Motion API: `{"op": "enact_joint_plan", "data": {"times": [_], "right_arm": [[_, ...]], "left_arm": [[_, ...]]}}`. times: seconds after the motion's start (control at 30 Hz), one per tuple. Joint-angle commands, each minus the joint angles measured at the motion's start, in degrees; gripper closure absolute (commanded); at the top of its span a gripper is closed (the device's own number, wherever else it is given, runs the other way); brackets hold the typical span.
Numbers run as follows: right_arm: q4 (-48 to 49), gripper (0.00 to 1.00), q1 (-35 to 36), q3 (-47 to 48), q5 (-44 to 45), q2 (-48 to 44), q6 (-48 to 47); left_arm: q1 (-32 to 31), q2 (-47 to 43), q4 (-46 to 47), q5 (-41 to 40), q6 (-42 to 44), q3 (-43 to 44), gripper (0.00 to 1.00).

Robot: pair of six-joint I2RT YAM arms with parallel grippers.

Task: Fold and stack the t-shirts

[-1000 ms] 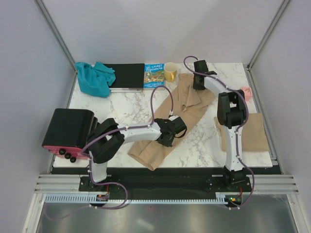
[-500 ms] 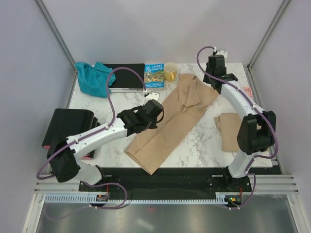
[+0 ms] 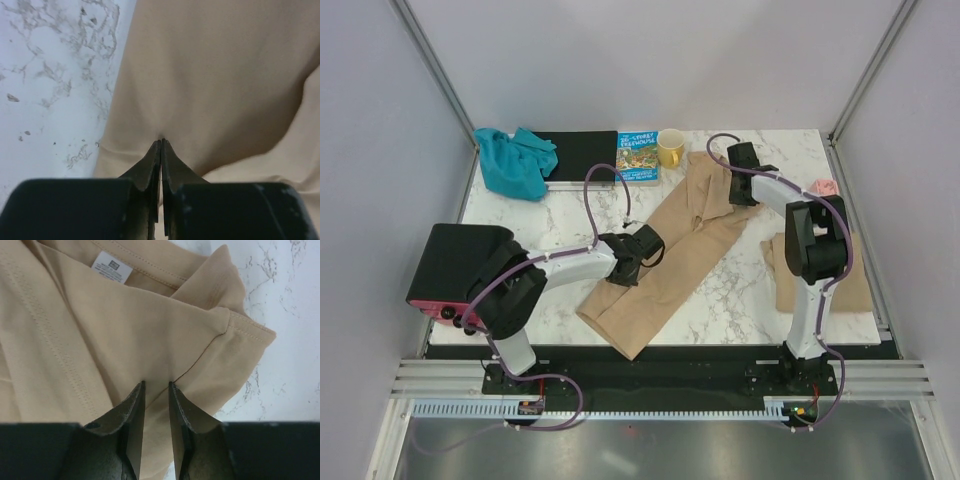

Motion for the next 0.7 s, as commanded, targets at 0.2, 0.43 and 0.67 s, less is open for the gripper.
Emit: {"op": "enact_joint_plan", "data": {"times": [0.2,0.43,0.67], "right_arm": [[-3.0,0.93,-1.4,7.9,3.0,5.8,1.2],[-3.9,0.97,-1.4,15.0,2.3,10.7,-0.1],[-6.7,0.98,-1.6,24.1,1.5,15.2,-1.8]], "left_arm": [[0.0,6.6,3.5,7.0,0.2,-0.8,0.98],[-0.3,4.8,4.9,11.6,0.5,-4.9,0.98],[-2.7,3.4,7.2,16.4,1.3,-7.0,0.98]]}}
